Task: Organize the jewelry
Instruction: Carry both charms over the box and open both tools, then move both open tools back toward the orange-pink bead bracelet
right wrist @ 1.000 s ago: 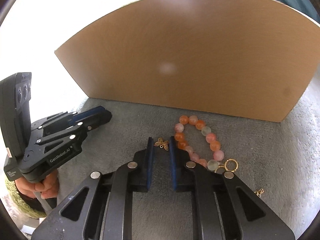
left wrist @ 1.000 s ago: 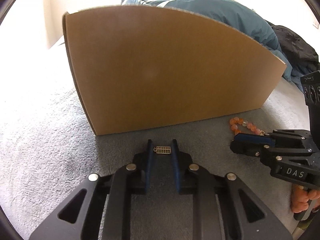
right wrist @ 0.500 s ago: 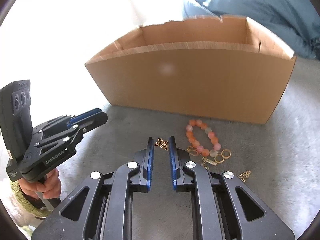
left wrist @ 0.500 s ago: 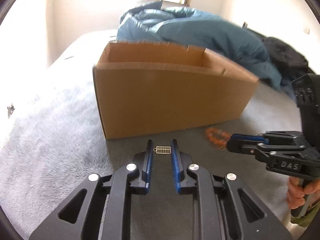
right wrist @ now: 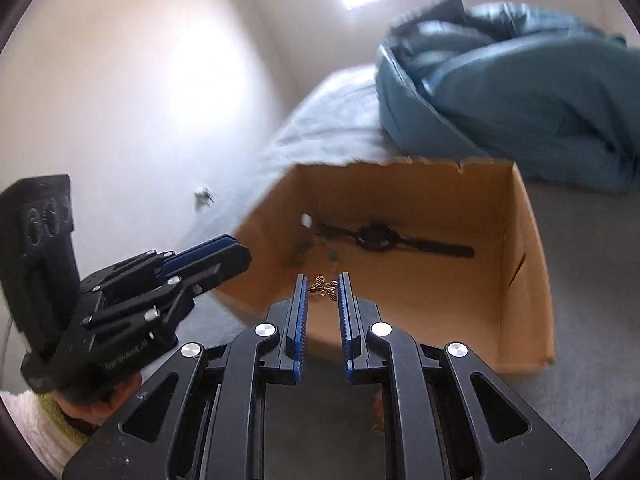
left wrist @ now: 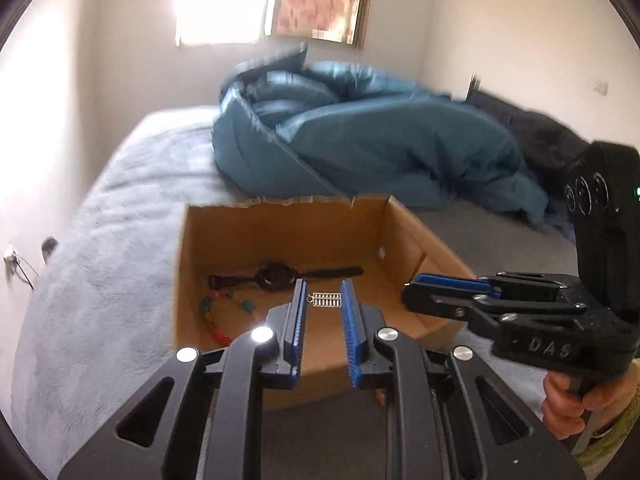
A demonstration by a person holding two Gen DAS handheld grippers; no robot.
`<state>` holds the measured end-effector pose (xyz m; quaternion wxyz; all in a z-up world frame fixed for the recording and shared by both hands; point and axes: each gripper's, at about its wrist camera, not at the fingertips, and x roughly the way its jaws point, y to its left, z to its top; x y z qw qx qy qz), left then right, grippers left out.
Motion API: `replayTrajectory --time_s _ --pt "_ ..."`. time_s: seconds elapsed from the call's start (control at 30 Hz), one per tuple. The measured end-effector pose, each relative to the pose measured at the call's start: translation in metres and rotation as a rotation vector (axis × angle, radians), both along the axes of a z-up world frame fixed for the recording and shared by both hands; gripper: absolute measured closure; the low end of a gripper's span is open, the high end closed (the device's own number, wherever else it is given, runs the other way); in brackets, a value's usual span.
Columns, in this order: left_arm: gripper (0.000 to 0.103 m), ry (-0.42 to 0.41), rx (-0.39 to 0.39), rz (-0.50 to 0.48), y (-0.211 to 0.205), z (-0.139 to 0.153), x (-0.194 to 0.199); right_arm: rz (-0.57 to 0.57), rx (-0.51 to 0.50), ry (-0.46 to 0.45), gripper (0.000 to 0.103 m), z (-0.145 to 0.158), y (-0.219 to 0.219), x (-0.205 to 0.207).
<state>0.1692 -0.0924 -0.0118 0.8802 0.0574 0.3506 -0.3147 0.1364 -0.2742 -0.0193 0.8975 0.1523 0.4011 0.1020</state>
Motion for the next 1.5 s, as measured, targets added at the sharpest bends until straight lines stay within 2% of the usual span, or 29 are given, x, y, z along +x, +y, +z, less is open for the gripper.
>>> replayTrajectory --time_s 0.1,0.23,0.33,0.4,0.47,0.53,0.67,0.9,1.03,1.2,1.33,1.5 --pt "0.086 0.091 0.059 0.025 -0.022 -0.022 0.031 -0.02 -0.01 0.082 0.09 -0.021 0.002 0.031" --pt "0.086 0.116 0.091 0.066 -0.034 -0.034 0.059 -0.026 -0.049 0.116 0.087 -0.034 0.001 0.054" --pt "0.084 0.131 0.103 0.088 -0.042 -0.04 0.07 -0.03 -0.066 0.124 0.084 -0.039 0.0 0.062" --pt "0.08 0.137 0.098 0.102 -0.043 -0.042 0.076 -0.033 -0.07 0.122 0.078 -0.038 -0.001 0.063" --pt "0.071 0.137 0.086 0.111 -0.042 -0.044 0.079 -0.036 -0.068 0.111 0.073 -0.037 -0.002 0.062" --pt "0.068 0.132 0.079 0.122 -0.039 -0.042 0.08 -0.039 -0.07 0.099 0.072 -0.036 -0.002 0.062" --pt "0.068 0.118 0.058 0.133 -0.03 -0.036 0.074 -0.046 -0.059 0.069 0.072 -0.026 -0.005 0.051" --pt "0.068 0.062 -0.004 0.134 -0.006 -0.011 0.039 -0.046 -0.036 -0.021 0.069 0.001 -0.012 -0.003" --pt "0.068 0.005 -0.04 0.115 0.015 0.004 -0.001 -0.053 -0.019 -0.074 0.067 0.014 -0.02 -0.048" --pt "0.068 -0.045 -0.056 0.076 0.033 0.01 -0.05 -0.08 0.002 -0.084 0.067 0.014 -0.029 -0.095" --pt "0.065 -0.056 -0.03 0.039 0.032 -0.001 -0.082 -0.12 0.028 -0.058 0.067 -0.002 -0.037 -0.121" --pt "0.065 -0.02 0.051 -0.011 0.012 -0.042 -0.107 -0.151 0.042 0.011 0.066 -0.035 -0.038 -0.137"
